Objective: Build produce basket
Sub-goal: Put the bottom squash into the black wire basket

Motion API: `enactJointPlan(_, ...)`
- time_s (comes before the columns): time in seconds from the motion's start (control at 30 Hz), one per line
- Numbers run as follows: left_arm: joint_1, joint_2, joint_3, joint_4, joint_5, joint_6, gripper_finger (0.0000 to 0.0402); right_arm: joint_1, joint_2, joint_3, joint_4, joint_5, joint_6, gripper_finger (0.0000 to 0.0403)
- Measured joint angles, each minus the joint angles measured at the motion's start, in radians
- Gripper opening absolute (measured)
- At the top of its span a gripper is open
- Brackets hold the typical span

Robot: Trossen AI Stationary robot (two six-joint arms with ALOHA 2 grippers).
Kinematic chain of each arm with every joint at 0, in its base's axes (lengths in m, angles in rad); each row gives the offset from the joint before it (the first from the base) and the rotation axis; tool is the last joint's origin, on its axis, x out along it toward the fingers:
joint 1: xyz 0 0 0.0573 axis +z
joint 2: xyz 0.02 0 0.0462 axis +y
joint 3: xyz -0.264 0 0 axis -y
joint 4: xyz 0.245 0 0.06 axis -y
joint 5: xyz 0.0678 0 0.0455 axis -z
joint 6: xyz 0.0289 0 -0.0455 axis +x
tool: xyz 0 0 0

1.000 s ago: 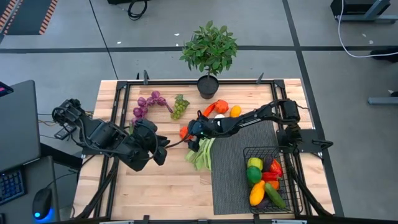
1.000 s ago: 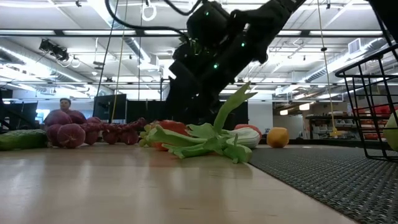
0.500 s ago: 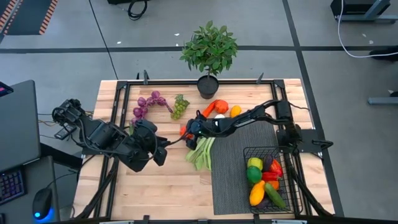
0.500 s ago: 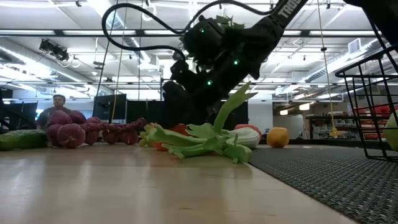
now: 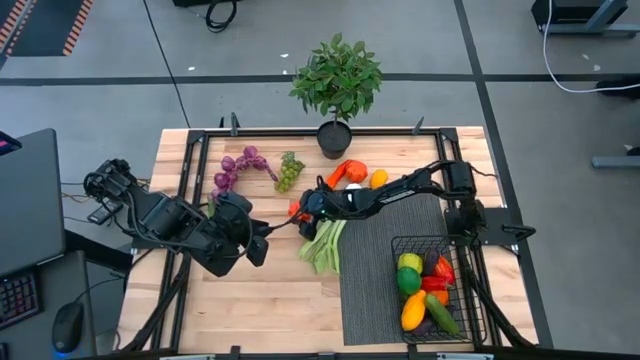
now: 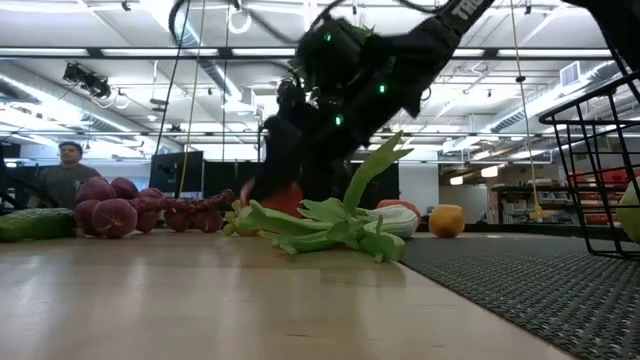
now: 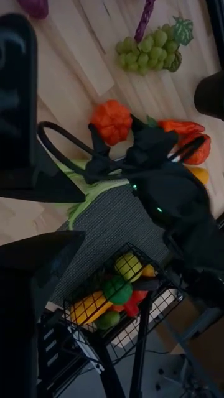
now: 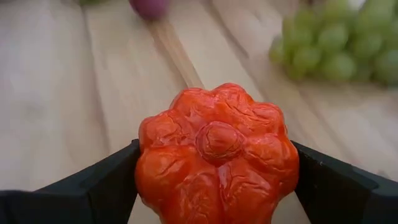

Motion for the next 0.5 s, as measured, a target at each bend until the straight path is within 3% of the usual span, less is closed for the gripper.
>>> enactJointPlan(0.27, 0.011, 0.0, 0.0, 0.094, -0.012, 0.052, 0.0084, 0.03, -0.211, 0.0, -0.175, -0.022, 0.026, 0.0347)
enactJointPlan(0.5, 0.06, 0.0, 0.0, 0.201, -0.023, 0.147, 0.0083, 0.086, -0.48, 0.0, -0.379, -0.058, 0.188, 0.0347)
